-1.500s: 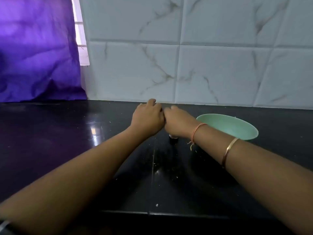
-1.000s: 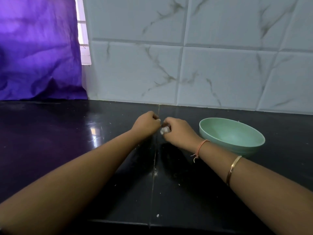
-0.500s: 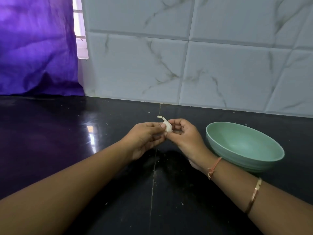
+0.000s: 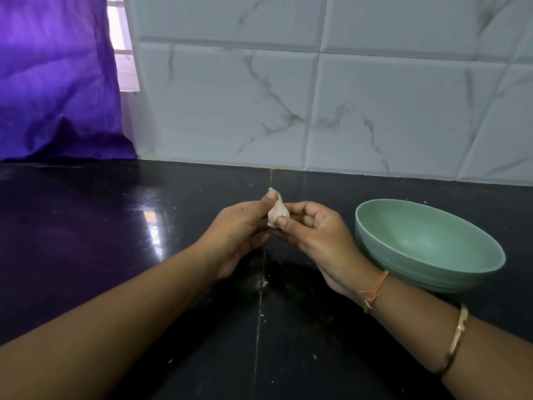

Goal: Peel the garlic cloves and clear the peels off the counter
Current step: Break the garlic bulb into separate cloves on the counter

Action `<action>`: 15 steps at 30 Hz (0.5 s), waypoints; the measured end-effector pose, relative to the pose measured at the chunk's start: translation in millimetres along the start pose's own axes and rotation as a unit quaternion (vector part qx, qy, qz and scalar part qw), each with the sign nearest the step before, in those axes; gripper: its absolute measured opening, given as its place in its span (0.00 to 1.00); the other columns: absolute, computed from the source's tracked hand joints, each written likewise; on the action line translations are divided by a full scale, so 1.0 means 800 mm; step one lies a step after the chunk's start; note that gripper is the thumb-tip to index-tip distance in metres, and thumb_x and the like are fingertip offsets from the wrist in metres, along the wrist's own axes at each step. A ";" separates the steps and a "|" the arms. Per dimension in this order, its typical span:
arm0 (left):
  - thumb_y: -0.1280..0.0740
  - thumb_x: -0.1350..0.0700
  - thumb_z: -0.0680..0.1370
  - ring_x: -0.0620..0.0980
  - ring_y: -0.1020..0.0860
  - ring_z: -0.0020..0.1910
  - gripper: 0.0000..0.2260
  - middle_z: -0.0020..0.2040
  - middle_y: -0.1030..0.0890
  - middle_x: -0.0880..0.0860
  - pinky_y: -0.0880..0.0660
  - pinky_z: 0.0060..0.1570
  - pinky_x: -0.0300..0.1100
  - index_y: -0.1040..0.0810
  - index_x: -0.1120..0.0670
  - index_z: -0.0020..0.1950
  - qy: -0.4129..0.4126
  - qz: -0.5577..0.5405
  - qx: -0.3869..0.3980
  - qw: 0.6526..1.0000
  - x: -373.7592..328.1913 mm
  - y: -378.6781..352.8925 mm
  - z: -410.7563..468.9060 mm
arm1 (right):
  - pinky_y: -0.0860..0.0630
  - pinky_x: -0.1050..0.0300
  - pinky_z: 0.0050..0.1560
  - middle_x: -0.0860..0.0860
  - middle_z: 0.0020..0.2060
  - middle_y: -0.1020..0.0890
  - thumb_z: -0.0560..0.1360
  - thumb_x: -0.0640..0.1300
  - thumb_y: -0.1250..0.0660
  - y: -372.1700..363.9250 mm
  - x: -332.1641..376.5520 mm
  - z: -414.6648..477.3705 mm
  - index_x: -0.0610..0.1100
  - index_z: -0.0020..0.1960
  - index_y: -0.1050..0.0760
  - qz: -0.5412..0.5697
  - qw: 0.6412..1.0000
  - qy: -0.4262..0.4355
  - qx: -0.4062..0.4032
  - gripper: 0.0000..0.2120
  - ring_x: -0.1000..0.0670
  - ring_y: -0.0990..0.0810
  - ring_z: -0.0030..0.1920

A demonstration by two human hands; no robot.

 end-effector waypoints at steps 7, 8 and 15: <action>0.39 0.51 0.78 0.45 0.19 0.37 0.12 0.42 0.16 0.56 0.20 0.44 0.40 0.19 0.57 0.48 -0.051 0.017 0.023 0.998 0.007 -0.015 -0.010 | 0.20 0.62 0.41 0.43 0.39 0.17 0.72 0.32 0.31 0.000 0.002 -0.001 0.35 0.47 0.23 -0.009 1.000 0.004 -0.021 0.05 0.52 0.17 0.38; 0.40 0.52 0.80 0.47 0.19 0.37 0.13 0.40 0.17 0.57 0.20 0.45 0.42 0.19 0.57 0.47 -0.071 0.048 -0.006 0.996 0.009 -0.016 -0.009 | 0.20 0.62 0.40 0.42 0.39 0.17 0.72 0.33 0.32 0.000 0.004 -0.001 0.35 0.47 0.23 -0.006 1.000 0.007 -0.028 0.04 0.51 0.17 0.37; 0.46 0.57 0.82 0.47 0.19 0.37 0.14 0.37 0.17 0.53 0.20 0.45 0.41 0.21 0.56 0.47 -0.090 0.043 -0.018 0.995 0.009 -0.026 -0.016 | 0.19 0.59 0.44 0.44 0.40 0.17 0.76 0.34 0.36 -0.001 0.004 0.001 0.38 0.48 0.22 -0.017 0.999 -0.001 -0.038 0.04 0.51 0.18 0.38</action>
Point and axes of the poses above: each hand's wrist, its own z-axis towards the middle knuckle, its own y-axis out of the back of the hand, x = y × z, the point moved 1 cm from there along z, towards the middle knuckle
